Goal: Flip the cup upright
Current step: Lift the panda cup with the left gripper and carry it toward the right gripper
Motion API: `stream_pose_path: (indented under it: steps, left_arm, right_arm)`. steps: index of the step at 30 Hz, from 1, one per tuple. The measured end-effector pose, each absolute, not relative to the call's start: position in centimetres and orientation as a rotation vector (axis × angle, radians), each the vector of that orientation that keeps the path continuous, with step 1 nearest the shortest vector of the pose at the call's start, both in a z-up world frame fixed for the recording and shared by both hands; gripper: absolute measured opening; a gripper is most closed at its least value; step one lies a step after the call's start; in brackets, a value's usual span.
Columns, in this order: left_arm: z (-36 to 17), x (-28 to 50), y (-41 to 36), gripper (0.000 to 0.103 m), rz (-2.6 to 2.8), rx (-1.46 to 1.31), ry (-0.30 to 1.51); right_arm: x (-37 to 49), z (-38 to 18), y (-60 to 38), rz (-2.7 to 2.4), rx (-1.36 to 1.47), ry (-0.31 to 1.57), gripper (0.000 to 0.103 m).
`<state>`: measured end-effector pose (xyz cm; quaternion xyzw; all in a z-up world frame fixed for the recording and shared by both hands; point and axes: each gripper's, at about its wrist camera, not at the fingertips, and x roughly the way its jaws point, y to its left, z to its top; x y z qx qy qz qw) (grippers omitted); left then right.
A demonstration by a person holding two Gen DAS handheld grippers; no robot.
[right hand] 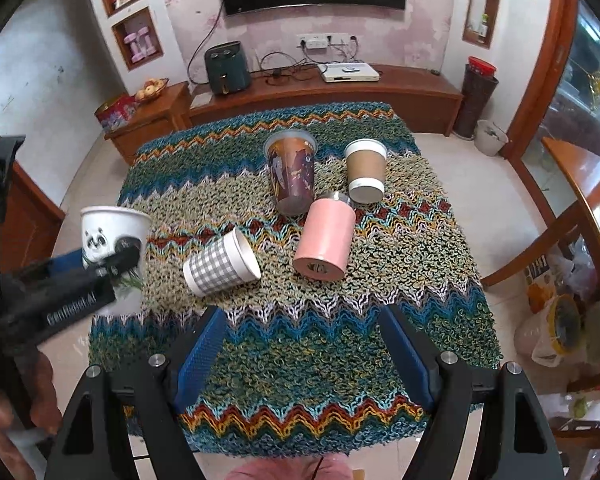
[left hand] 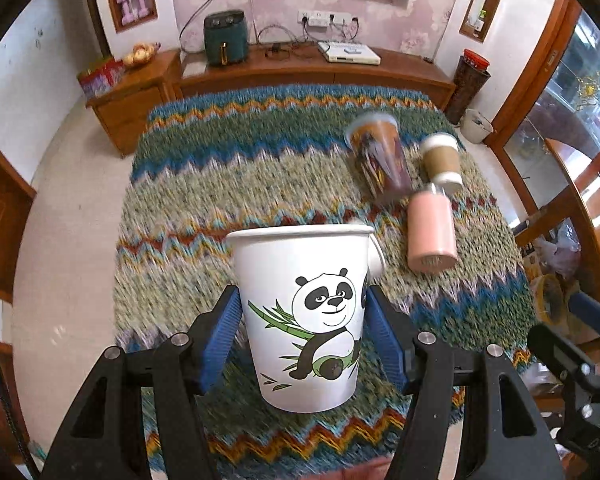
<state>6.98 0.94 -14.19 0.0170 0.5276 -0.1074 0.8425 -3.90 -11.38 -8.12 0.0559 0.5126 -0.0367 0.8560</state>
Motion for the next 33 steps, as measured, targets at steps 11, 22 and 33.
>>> stream_pose_path:
  steps: [11,22,33]
  left_arm:
    - [-17.2,2.2,-1.9,0.067,-0.287,-0.046,1.095]
    - [-23.8,0.5,-4.7,0.067,-0.34,-0.121,1.22]
    - [-25.8,0.2,-6.2,0.068,-0.356,-0.107,1.169]
  right_arm:
    - [-5.5,-9.9,-13.5,-0.068,0.1,1.101,0.08]
    - [-5.3,-13.9,-16.7,-0.048,0.182,1.178,0.08]
    - [-4.3,-17.7,-16.9,0.037,0.231,1.23,0.08]
